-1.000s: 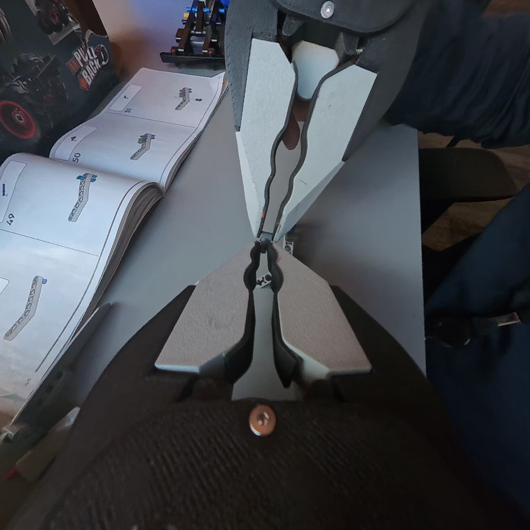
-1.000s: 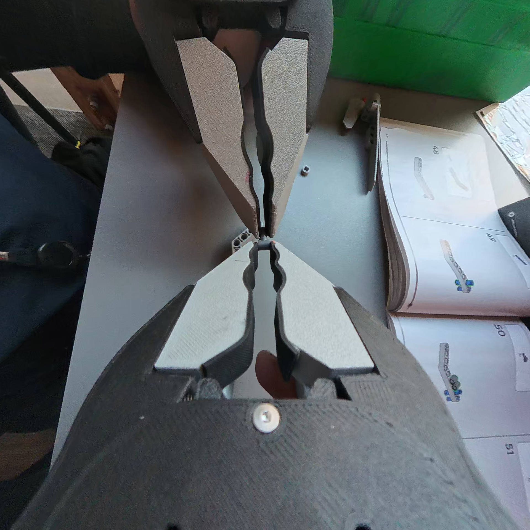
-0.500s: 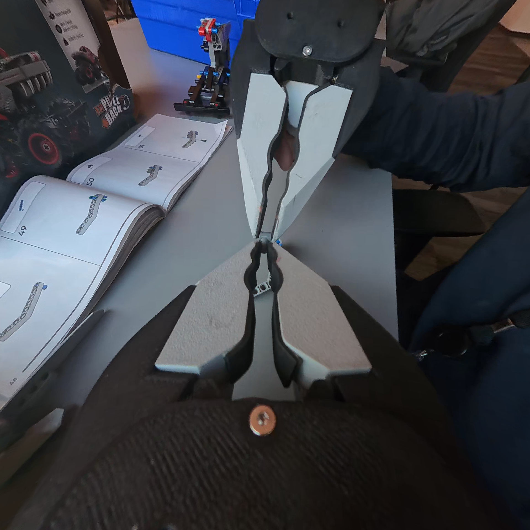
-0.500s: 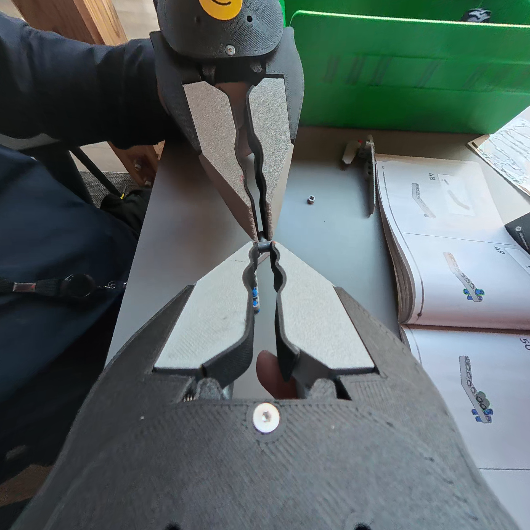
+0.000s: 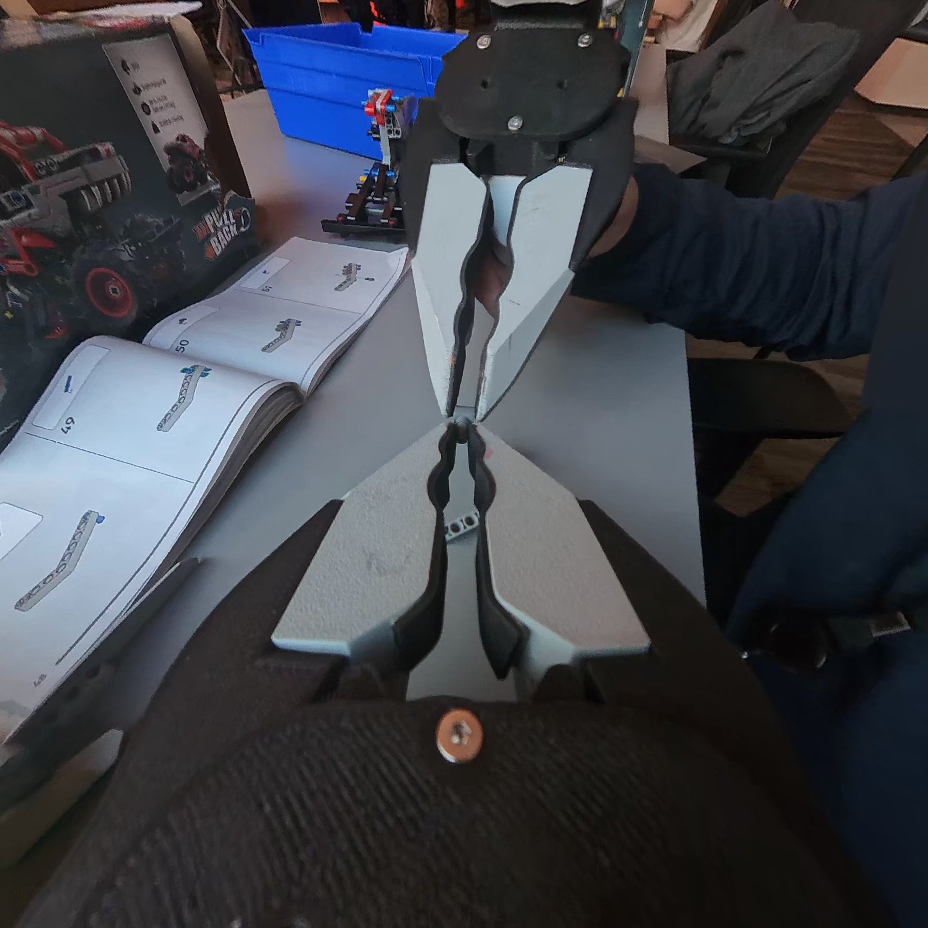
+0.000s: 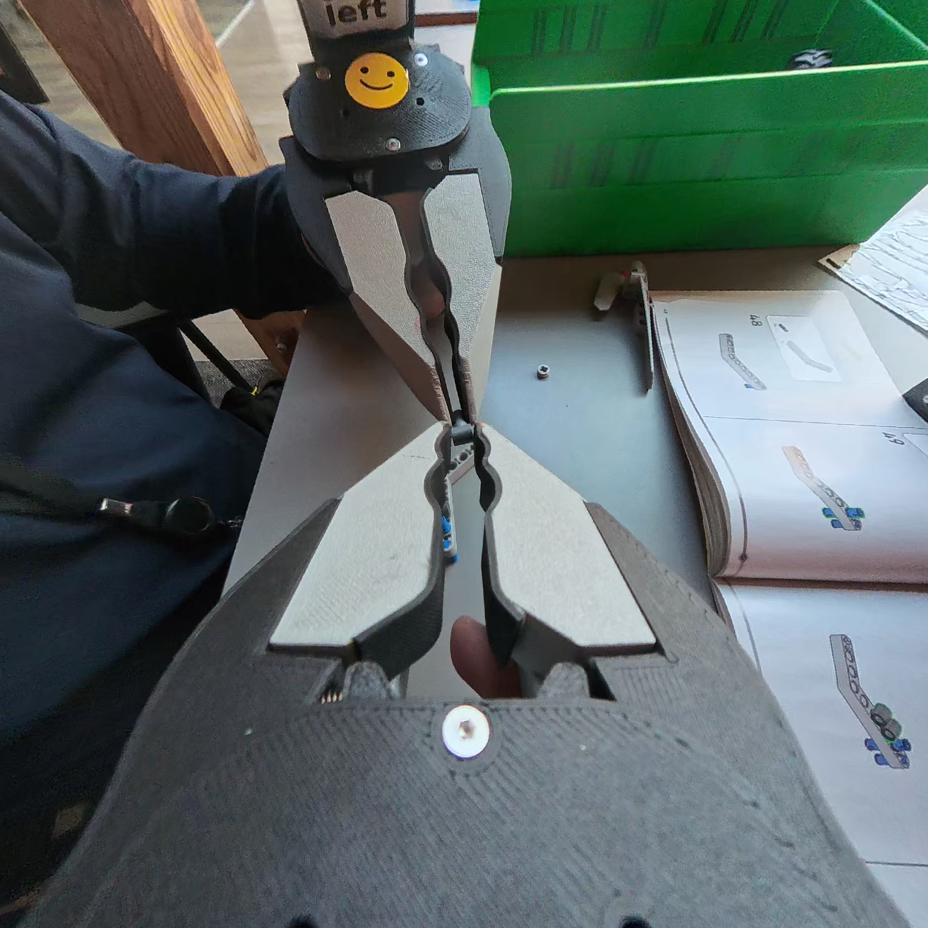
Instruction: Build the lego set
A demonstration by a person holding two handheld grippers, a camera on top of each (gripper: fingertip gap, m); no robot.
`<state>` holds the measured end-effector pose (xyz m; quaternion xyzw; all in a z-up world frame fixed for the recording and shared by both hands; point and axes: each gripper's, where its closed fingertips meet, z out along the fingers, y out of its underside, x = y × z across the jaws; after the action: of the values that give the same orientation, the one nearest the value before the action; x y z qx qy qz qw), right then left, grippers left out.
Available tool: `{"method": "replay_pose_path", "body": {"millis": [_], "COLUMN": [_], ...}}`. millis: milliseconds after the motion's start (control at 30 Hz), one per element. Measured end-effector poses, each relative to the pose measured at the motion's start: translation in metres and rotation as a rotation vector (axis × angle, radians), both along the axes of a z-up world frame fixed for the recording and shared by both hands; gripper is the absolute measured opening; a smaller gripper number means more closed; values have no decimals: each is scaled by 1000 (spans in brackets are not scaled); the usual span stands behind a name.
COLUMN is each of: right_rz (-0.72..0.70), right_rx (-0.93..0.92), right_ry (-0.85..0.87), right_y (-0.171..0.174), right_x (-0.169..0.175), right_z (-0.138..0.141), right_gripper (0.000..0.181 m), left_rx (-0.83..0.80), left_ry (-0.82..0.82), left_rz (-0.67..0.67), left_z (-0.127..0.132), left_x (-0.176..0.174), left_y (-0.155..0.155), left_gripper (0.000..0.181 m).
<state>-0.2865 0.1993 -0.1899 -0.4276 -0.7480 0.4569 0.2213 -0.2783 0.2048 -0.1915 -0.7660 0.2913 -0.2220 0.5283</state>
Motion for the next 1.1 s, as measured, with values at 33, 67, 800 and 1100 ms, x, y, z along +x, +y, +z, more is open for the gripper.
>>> {"method": "replay_pose_path", "body": {"millis": [33, 67, 800, 1100], "right_rz": [6, 12, 76, 75], "right_rx": [-8, -14, -28, -2], "right_ry": [9, 20, 169, 218], "right_y": [-1, -1, -14, -16], "right_x": [1, 1, 7, 9], "right_z": [2, 5, 32, 40], "right_gripper": [5, 5, 5, 5], "left_rx": [11, 23, 210, 210], "left_ry": [-8, -19, -88, -130], "left_rz": [-1, 0, -39, -50], "left_z": [2, 5, 38, 42], "left_x": [1, 1, 6, 8], "left_y": [-1, -2, -15, -17], "left_gripper": [1, 1, 1, 1]}}
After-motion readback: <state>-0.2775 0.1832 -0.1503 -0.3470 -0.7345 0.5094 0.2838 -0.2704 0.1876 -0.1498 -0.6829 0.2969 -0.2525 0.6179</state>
